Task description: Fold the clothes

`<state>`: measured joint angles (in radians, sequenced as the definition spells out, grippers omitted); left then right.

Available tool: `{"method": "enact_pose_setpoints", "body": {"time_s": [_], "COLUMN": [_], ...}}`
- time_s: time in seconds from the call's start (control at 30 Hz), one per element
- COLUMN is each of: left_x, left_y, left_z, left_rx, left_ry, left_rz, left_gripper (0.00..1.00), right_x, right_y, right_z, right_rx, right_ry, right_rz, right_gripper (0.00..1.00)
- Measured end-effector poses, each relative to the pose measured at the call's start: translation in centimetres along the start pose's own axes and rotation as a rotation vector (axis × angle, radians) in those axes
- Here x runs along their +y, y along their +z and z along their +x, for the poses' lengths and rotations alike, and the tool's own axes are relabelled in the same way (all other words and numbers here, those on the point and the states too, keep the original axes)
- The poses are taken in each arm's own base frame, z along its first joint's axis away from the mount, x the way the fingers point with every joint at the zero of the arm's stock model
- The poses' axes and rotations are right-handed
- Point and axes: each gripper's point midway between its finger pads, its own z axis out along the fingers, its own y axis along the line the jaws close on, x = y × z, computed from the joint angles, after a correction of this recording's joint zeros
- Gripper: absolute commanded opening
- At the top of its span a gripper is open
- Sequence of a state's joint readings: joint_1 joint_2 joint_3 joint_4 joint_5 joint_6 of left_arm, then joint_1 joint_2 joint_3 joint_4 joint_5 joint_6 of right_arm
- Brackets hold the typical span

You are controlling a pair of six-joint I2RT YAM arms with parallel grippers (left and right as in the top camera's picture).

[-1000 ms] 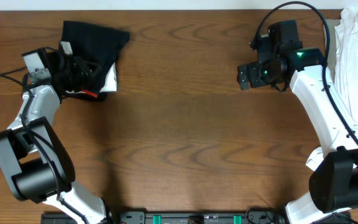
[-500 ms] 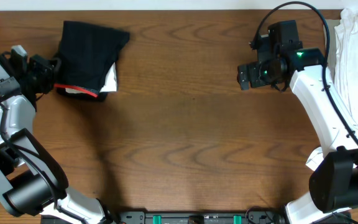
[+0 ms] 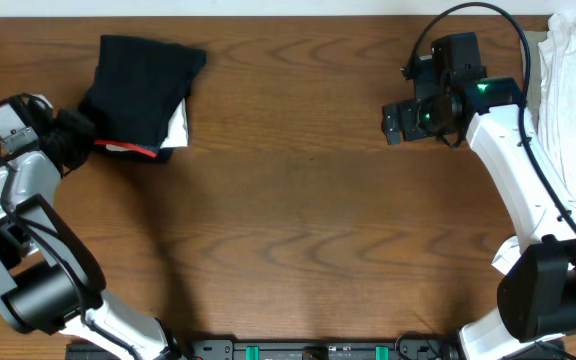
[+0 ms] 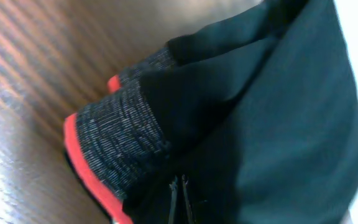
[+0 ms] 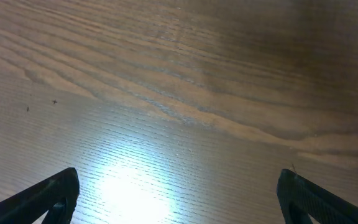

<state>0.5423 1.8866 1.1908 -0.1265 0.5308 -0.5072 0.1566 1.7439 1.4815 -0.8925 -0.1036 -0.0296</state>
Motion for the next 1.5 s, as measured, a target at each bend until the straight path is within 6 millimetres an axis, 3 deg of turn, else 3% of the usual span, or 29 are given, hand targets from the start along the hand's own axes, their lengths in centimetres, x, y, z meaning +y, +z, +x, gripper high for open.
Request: {"method": "enact_pose_setpoints", "body": {"time_s": [0.23,0.37,0.53,0.67,0.8,0.87,0.93,1.5], "left_x": [-0.1,-1.8,-8.9,-15.8,-19.6,-20.2,-20.5,-20.3], "left_y": [-0.1,-1.7,-7.0,-10.8,-11.5,-11.0,-10.6,-10.2], "left_z": [-0.2,-0.9,-1.4,0.9,4.0,5.0,6.0,6.1], "left_rx": [-0.009,-0.047,-0.133,-0.161,-0.121,-0.098,-0.079,-0.095], "left_ry": [0.007,0.017,0.128,0.252,0.327,0.344,0.345,0.333], "left_rz": [-0.001,0.027,0.161,0.301,0.385,0.390,0.382,0.340], "left_gripper": [0.06,0.06,0.09,0.13,0.17,0.36,0.98,0.98], "right_x": [0.0,0.0,0.0,0.0,0.0,0.0,0.0,0.0], "right_y": [0.0,0.0,0.0,0.0,0.0,0.0,0.0,0.0], "right_z": [0.0,0.0,0.0,0.0,0.0,0.0,0.0,0.0], "right_rx": [0.000,0.000,0.000,0.000,0.000,0.000,0.000,0.000], "right_ry": [0.000,0.000,0.000,0.000,0.000,0.000,0.000,0.000], "right_rz": [0.000,0.000,0.000,0.000,0.000,0.000,0.000,0.000], "right_gripper": [0.99,0.99,0.99,0.99,0.99,0.99,0.99,0.99]}}
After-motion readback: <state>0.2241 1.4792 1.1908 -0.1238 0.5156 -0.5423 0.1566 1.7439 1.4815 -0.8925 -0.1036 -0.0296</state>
